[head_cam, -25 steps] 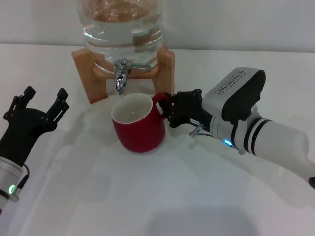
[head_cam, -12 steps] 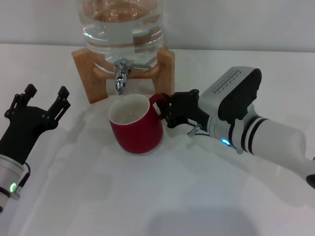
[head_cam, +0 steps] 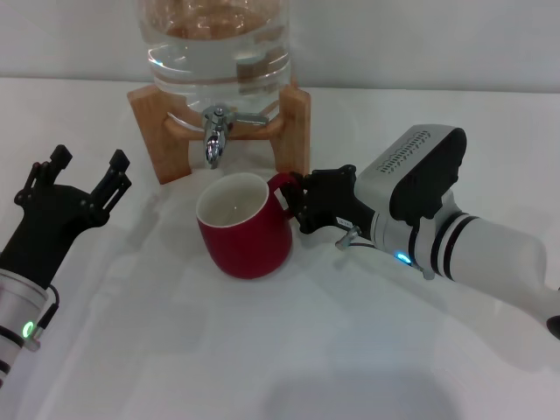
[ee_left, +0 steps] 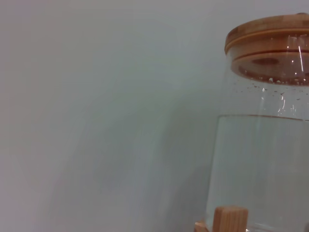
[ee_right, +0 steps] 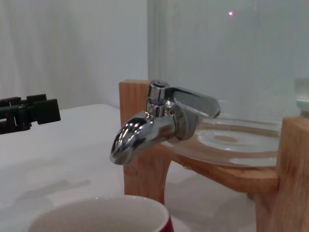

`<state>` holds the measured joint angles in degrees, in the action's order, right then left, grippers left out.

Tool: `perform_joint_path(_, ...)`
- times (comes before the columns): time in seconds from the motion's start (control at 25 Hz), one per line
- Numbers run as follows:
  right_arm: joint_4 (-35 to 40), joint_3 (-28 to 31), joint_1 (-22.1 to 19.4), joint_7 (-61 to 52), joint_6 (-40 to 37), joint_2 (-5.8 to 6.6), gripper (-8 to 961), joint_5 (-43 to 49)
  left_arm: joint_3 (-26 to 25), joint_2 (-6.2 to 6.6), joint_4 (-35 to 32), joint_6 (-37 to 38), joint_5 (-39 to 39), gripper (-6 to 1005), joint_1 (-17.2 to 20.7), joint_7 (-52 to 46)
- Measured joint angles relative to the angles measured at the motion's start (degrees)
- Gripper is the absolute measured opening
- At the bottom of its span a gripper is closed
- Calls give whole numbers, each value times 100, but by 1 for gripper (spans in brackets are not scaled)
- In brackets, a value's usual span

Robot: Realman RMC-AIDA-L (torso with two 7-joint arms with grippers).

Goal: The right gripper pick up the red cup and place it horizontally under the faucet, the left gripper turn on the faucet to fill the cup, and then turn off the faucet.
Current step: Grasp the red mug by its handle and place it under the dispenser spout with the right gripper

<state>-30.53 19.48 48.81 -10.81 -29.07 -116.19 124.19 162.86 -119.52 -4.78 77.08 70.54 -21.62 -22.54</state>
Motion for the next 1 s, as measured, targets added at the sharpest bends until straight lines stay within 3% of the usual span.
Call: perform_joint_path(1.0,-11,-62,-153,0,-55,-1,104,292,0,-10,-12,-11,-14,883,-9,4)
